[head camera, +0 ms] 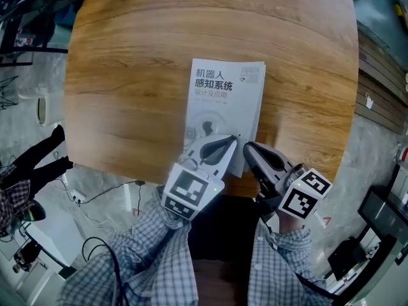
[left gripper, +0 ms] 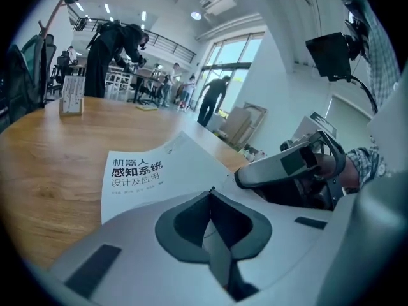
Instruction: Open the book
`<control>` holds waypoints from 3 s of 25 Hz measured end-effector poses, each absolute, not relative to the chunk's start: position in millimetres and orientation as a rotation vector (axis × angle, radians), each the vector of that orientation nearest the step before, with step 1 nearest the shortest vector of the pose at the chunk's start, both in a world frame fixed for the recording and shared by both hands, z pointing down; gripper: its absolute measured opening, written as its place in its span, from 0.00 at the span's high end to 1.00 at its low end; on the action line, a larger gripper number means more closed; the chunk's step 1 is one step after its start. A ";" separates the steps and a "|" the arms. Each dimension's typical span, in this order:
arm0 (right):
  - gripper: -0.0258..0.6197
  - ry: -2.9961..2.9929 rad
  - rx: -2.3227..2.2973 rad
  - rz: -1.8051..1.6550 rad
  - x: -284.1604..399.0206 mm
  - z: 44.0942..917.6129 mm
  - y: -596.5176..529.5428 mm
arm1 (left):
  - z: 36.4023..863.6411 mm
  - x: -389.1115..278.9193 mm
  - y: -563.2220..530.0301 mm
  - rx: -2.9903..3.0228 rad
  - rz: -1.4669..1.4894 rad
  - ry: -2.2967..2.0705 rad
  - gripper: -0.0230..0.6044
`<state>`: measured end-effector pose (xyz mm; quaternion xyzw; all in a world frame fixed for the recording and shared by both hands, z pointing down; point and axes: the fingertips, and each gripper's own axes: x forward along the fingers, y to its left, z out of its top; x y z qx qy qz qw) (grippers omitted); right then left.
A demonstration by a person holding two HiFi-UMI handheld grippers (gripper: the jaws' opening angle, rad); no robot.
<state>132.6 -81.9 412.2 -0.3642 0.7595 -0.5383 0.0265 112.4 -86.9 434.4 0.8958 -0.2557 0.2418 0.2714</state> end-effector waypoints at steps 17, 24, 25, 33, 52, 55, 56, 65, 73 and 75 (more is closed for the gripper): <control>0.91 2.506 -0.939 -1.518 59.9 361.1 -105.6 | 389.7 51.6 -108.7 2.406 0.584 -0.903 0.95; 0.91 2.617 -0.844 -1.452 19.5 342.6 -118.1 | 374.2 11.4 -120.2 2.379 0.536 -1.032 0.95; 0.91 2.626 -0.837 -1.446 13.8 340.9 -119.7 | 372.6 6.2 -121.6 2.374 0.529 -1.045 0.95; 0.91 2.692 -0.765 -1.432 -41.0 335.1 -130.3 | 368.5 -48.4 -131.0 2.303 0.458 -1.164 0.95; 0.91 2.710 -0.663 -1.552 -154.8 399.0 -154.8 | 420.2 -163.4 -143.3 2.070 0.413 -1.393 0.95; 0.91 2.735 -0.671 -1.575 -163.1 416.8 -156.8 | 433.6 -171.9 -143.7 2.045 0.421 -1.399 0.95; 0.91 2.742 -0.675 -1.583 -164.6 422.1 -157.1 | 438.6 -173.4 -143.9 2.040 0.430 -1.399 0.95; 0.91 2.701 -0.690 -1.689 -167.0 444.2 -159.0 | 458.1 -178.3 -145.6 2.029 0.468 -1.480 0.95; 0.91 2.737 -0.616 -1.685 -179.3 442.8 -148.2 | 422.9 -201.9 -144.6 2.028 0.468 -1.607 0.95; 0.91 2.734 -0.589 -1.668 -182.7 436.4 -146.7 | 407.6 -202.6 -147.1 2.060 0.456 -1.616 0.95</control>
